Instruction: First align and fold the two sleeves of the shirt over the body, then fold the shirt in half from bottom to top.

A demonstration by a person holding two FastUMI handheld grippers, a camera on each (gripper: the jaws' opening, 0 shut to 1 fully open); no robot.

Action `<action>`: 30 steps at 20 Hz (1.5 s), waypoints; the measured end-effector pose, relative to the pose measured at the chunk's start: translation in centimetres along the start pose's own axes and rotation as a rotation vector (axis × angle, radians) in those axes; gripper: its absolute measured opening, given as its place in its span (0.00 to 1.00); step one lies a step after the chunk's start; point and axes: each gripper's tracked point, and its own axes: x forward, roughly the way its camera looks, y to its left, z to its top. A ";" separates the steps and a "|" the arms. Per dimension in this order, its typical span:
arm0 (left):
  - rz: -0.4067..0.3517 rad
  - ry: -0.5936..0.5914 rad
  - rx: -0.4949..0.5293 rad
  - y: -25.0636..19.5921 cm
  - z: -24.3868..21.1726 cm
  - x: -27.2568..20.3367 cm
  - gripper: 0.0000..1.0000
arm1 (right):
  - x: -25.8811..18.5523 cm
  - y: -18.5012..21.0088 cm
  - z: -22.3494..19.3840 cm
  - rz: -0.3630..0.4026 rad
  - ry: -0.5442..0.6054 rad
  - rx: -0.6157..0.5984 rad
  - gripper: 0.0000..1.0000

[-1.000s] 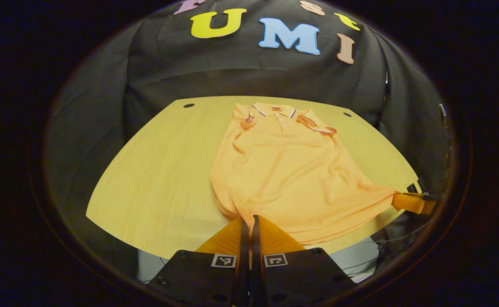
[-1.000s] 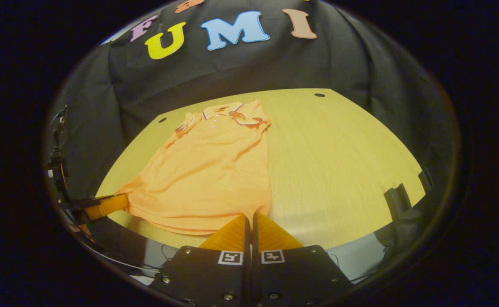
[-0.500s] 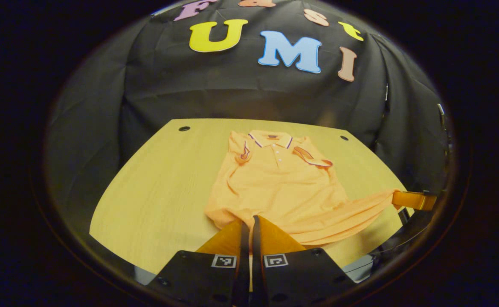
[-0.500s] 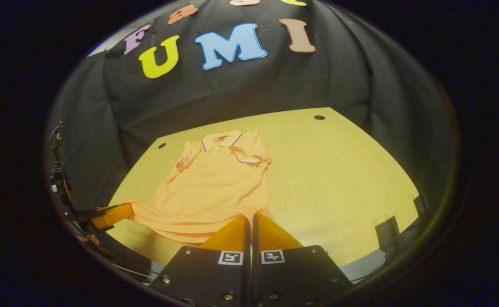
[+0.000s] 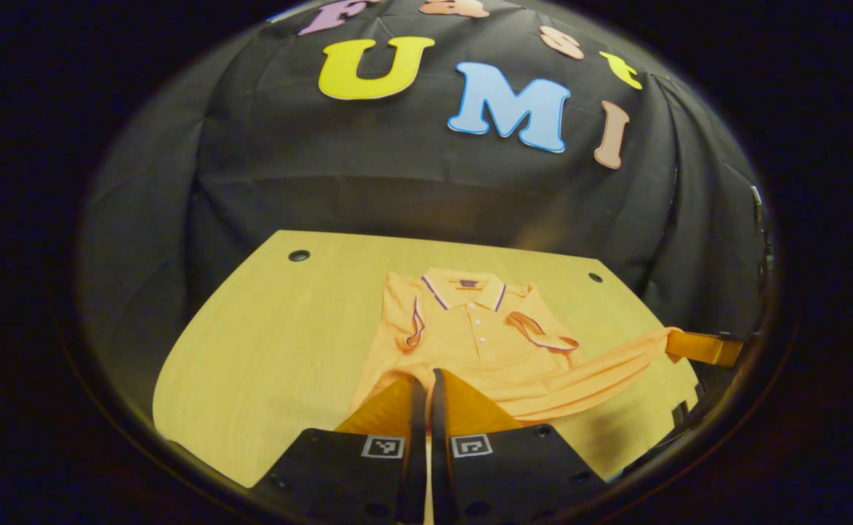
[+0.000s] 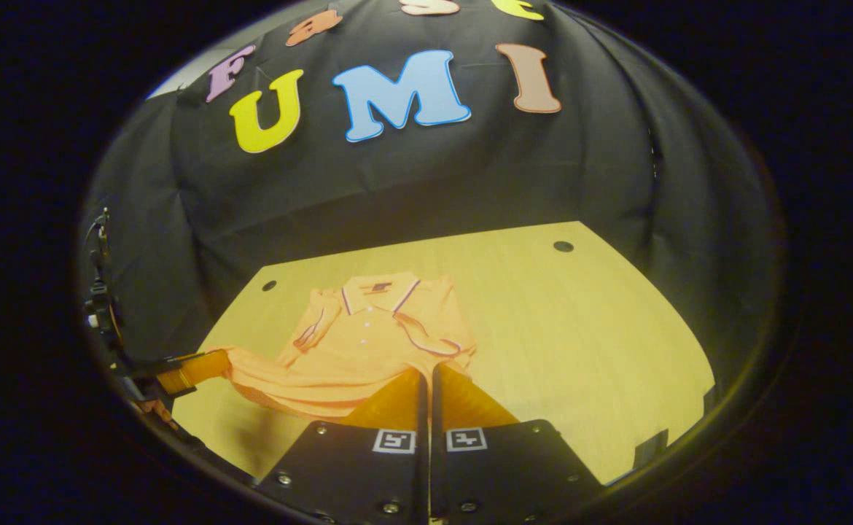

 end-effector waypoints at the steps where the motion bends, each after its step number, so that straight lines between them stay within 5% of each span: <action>1: -0.005 -0.001 0.004 0.1 0.8 1.0 0.09 | 0.9 -0.1 0.9 -0.006 -0.006 -0.004 0.01; 18: -0.064 -0.086 0.081 1.5 10.6 17.4 0.09 | 15.7 0.3 10.6 -0.124 -0.028 -0.117 0.01; 30: -0.029 -0.086 0.085 3.6 9.1 24.7 0.08 | 24.3 -1.2 9.2 -0.193 0.048 -0.123 0.01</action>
